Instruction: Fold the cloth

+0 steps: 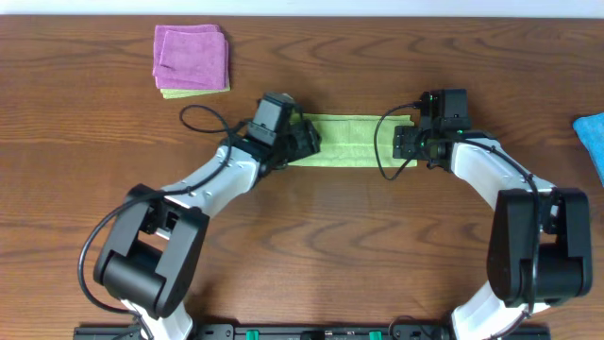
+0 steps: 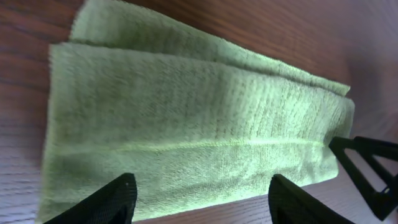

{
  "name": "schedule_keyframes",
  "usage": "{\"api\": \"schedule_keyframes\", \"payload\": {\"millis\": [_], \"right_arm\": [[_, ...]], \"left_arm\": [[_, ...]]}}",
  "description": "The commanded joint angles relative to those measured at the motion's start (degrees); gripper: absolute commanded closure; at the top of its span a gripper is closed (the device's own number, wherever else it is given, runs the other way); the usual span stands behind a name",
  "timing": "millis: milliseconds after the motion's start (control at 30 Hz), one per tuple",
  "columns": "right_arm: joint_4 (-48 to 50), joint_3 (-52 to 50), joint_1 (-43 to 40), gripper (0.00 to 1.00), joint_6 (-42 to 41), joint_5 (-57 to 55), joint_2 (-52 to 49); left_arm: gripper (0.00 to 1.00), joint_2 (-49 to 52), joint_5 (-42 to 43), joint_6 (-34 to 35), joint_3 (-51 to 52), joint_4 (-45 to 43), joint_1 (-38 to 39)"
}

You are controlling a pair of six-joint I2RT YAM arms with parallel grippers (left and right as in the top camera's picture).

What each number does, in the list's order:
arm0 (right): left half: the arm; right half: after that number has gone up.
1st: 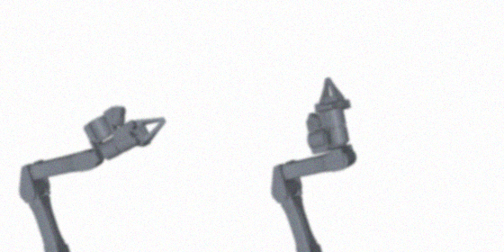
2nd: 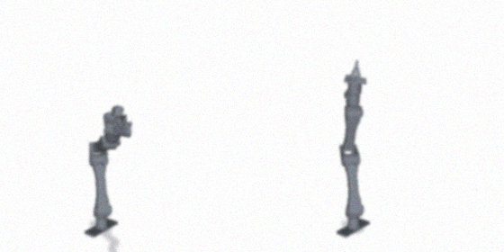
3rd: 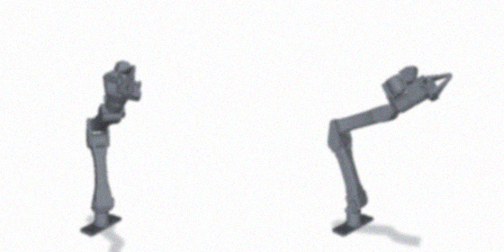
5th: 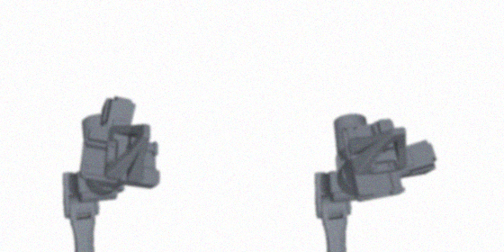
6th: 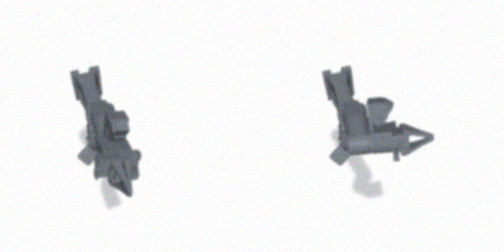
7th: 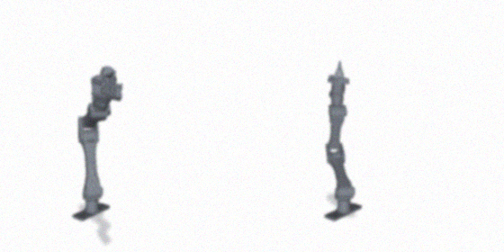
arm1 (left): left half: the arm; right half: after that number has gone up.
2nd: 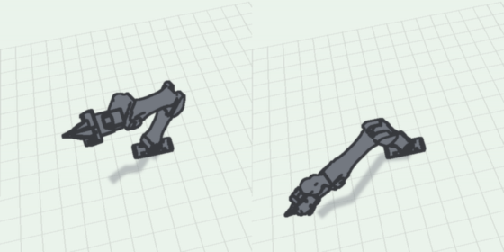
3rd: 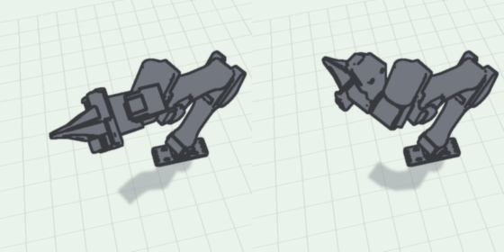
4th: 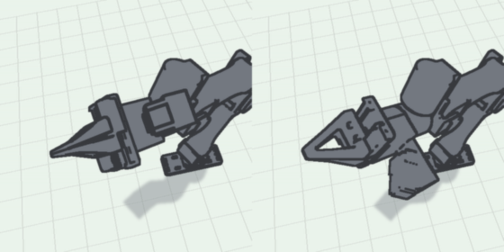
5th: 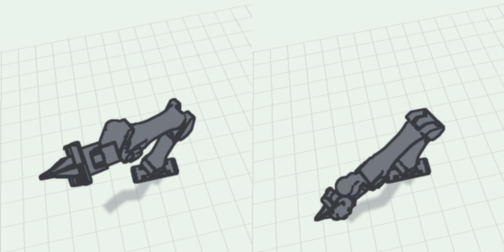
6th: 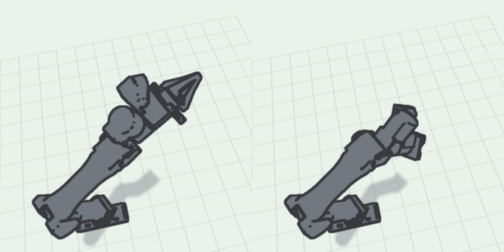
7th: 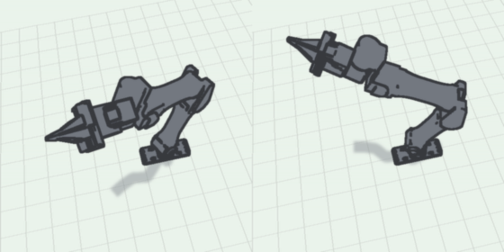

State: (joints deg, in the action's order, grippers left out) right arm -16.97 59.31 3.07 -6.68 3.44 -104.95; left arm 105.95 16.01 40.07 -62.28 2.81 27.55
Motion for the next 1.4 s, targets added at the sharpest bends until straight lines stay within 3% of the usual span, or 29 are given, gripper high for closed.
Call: {"api": "schedule_keyframes", "payload": {"millis": [0,433,800,1100,1167,1200,1267,1300,1367], "right_arm": [[-0.17,0.31,-0.44,0.20,0.76,0.28,-0.20],[-0.17,0.31,-0.44,0.20,0.76,1.55,-0.20],[0.46,0.13,-0.44,0.15,1.01,1.57,-1.20],[1.62,0.15,-0.44,0.20,0.09,4.52,-5.33],[1.79,0.13,-0.42,0.49,0.09,4.55,-5.33],[1.79,0.15,-0.42,0.57,0.09,4.52,-5.33],[1.77,0.15,-0.42,0.91,0.02,4.55,-5.33],[1.81,0.13,-0.42,0.98,-0.11,4.55,-5.33],[2.21,0.15,-0.42,0.99,-0.09,4.55,-5.33]], "left_arm": [[0.31,-0.98,-5.03,-2.14,-0.61,0.11,0.61],[0.31,5.33,-8.07,-3.89,-0.61,-6.38,0.57],[0.31,8.15,-7.43,-2.47,-0.61,-6.25,0.57],[0.31,8.15,-7.41,-2.21,-0.63,-5.62,0.55],[0.31,8.15,-7.41,-2.19,-0.63,-5.64,0.55],[0.31,8.15,-7.41,-2.19,-0.63,-5.62,0.55],[0.32,8.15,-7.39,-2.14,-0.63,-5.64,0.55],[0.32,8.15,-7.39,-2.16,-0.63,-5.64,0.55],[0.32,8.15,-7.39,-2.12,-0.63,-5.64,0.55]]}}
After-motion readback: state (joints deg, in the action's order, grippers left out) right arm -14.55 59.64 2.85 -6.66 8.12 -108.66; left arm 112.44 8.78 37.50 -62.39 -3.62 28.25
